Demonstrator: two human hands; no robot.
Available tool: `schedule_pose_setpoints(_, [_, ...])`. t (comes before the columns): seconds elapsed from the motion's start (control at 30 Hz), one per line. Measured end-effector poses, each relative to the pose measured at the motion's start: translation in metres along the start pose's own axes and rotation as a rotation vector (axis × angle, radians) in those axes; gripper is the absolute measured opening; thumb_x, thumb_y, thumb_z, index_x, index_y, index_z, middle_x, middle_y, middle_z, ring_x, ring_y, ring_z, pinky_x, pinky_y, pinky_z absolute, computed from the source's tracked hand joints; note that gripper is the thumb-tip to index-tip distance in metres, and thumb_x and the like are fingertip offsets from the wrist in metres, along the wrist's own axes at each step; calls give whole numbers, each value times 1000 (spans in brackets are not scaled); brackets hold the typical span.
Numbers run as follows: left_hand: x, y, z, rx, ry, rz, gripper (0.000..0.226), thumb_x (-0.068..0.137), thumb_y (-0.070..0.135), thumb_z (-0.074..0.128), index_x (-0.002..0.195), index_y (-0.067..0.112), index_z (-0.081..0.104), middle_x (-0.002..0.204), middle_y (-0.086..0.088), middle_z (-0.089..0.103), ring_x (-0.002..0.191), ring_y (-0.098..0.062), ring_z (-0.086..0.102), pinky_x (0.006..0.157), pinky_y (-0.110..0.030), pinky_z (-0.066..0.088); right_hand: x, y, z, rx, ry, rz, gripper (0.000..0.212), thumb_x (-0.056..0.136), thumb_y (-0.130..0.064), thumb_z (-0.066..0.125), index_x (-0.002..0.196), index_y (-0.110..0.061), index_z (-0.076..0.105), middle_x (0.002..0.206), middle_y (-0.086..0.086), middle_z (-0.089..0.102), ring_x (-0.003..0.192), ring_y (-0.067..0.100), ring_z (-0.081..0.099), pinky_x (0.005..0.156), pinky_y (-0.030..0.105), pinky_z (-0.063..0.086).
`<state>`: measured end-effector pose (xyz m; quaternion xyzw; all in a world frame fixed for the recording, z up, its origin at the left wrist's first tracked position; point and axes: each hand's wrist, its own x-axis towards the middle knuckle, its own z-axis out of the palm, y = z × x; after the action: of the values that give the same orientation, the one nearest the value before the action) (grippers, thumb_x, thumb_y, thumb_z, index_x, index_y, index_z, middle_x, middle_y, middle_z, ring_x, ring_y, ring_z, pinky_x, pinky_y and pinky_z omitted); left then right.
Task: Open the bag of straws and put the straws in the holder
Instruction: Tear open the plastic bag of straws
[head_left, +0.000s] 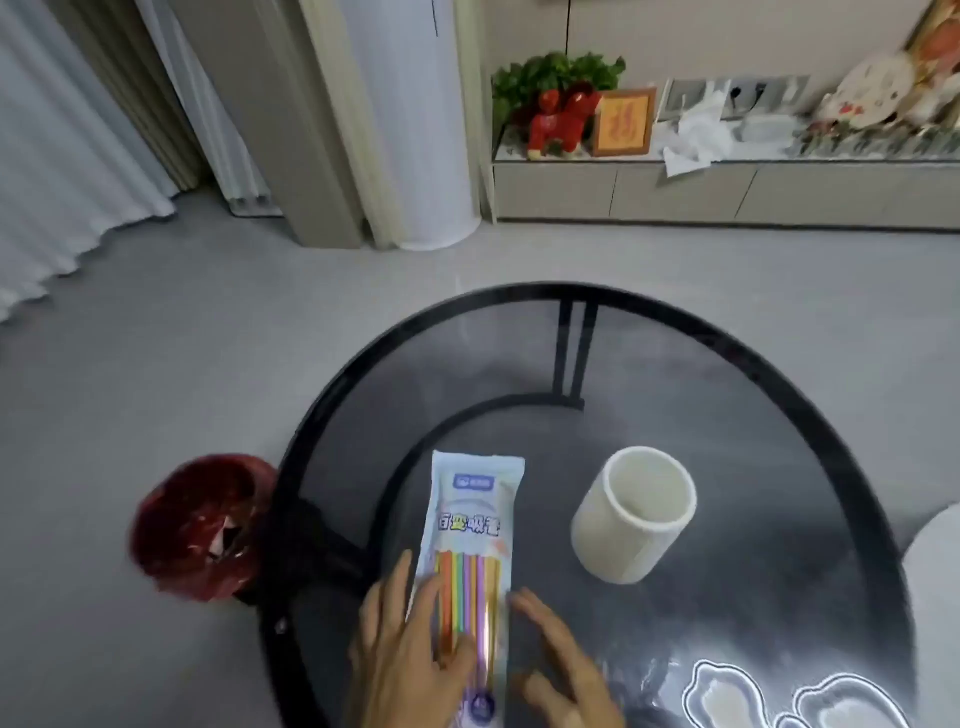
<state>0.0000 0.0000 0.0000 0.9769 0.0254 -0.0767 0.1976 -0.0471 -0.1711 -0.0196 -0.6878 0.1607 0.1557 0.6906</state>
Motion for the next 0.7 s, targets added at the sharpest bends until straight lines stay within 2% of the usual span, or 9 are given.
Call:
schedule_pose_setpoints(0.03, [5,-3,15,-43,-69,-18,83,69,66,50,148,48,30,163,11,12,143,-19,19,112,-41,33,9,14,1,2,26,-72,65,87,6,63,135,-39,62,147,-23,54,130,-13,53,108,17,45])
schedule_pose_setpoints(0.1, [6,-5,39,2,-50,-32,98,66,77,45,154,42,17,162,2,12,142,-24,19,111,-45,32,22,37,-1,13,60,-117,69,92,14,66,140,-35,57,155,-21,50,140,-5,50,113,17,42])
schedule_pose_setpoints(0.17, [2,-16,63,23,40,38,101,63,77,50,151,31,32,154,-11,34,134,-36,39,100,-54,43,30,63,-6,46,92,-197,66,90,11,70,142,-28,56,153,-11,57,137,2,56,109,18,47])
schedule_pose_setpoints(0.23, [-8,-23,79,-6,176,121,90,63,70,56,141,27,41,140,-16,53,118,-43,55,90,-57,49,30,77,-3,6,96,-316,63,82,-8,71,140,-29,56,151,-10,60,137,4,57,110,21,48])
schedule_pose_setpoints(0.4, [1,-33,98,21,313,202,82,65,67,55,133,22,58,133,-12,59,113,-39,56,85,-54,50,34,89,6,-299,124,-531,64,75,-44,66,138,-41,55,152,-36,46,138,-14,46,107,6,40])
schedule_pose_setpoints(0.47, [-1,-32,91,56,261,179,86,70,72,49,141,23,49,140,-4,52,120,-30,50,92,-48,48,31,88,5,-301,121,-535,60,80,-39,68,136,-45,51,152,-34,47,137,-14,47,109,10,41])
schedule_pose_setpoints(0.57, [-14,-39,78,192,201,166,86,76,71,40,150,35,16,143,11,38,124,-17,38,104,-40,34,20,86,4,-366,142,-486,54,94,-19,69,136,-45,47,152,-22,48,134,-11,50,108,8,41])
schedule_pose_setpoints(0.63, [-16,-43,71,219,152,149,87,75,56,51,149,37,10,136,7,40,124,-22,38,108,-56,25,20,83,1,-451,193,-434,51,97,-11,65,143,-29,50,150,-9,53,127,-7,53,97,1,42])
schedule_pose_setpoints(0.7, [-24,-47,58,275,95,95,86,72,41,60,145,33,15,133,-1,40,127,-29,35,108,-70,17,3,71,-2,-606,176,-374,52,98,-18,63,148,-20,49,154,-3,50,121,4,57,91,8,44])
